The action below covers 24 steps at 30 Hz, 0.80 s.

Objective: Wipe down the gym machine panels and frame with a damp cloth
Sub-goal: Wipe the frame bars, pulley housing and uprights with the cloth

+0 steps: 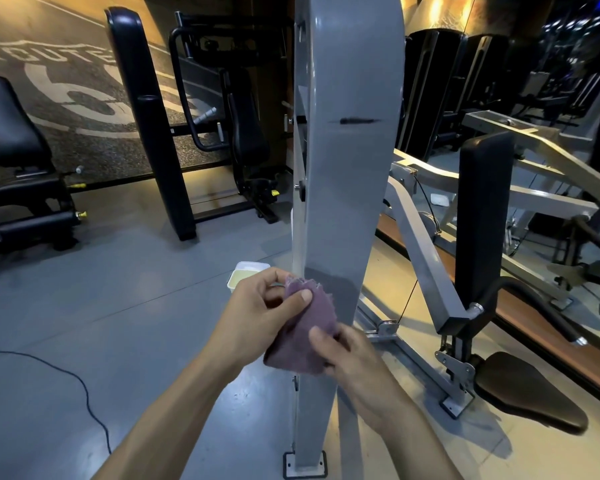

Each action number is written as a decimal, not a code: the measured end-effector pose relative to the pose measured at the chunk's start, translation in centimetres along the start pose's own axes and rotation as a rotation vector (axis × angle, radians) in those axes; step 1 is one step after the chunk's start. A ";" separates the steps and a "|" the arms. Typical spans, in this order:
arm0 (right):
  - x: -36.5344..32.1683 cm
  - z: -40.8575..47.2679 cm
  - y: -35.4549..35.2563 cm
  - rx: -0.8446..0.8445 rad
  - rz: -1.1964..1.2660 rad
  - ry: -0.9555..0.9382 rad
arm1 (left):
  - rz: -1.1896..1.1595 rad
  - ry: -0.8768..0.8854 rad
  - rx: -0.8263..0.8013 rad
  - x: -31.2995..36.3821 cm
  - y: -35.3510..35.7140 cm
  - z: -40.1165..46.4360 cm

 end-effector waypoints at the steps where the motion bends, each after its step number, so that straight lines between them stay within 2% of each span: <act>1: 0.0 0.1 -0.2 0.031 -0.068 -0.063 | 0.006 -0.011 0.019 -0.3 0.0 0.0; 3: -0.6 0.1 -0.3 0.088 -0.165 -0.155 | -0.002 -0.033 0.046 -1.0 0.0 0.2; 5: -1.2 -0.2 -0.3 0.109 -0.249 -0.214 | -0.100 -0.129 0.018 -1.9 0.1 0.2; 8: -1.9 -0.4 -0.3 0.138 -0.295 -0.270 | -0.297 -0.365 -0.086 -3.6 0.8 -0.5; 11: -1.9 -0.4 -0.6 0.155 -0.325 -0.297 | -0.347 -0.472 -0.218 -4.8 1.4 -1.7; 14: -1.8 -0.5 -0.6 0.131 -0.356 -0.285 | -0.299 -0.412 -0.278 -4.8 1.7 -2.2; 17: -1.8 -0.5 -1.1 0.117 -0.298 -0.281 | -0.205 -0.349 -0.173 -4.9 1.5 -2.0; 19: -2.1 -0.7 -1.3 0.081 -0.284 -0.300 | -0.176 -0.297 -0.158 -4.5 1.4 -2.0; 24: -2.8 -2.0 -2.3 0.006 -0.223 -0.421 | -0.198 -0.026 -0.216 -2.0 1.2 -2.3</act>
Point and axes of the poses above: each hand's wrist, its own z-axis towards the middle knuckle, its own y-axis out of the palm, x = y × z, the point moved 4 cm from there along z, towards the middle knuckle, and after that the axes turned 6 degrees about z, right-handed, at the moved point
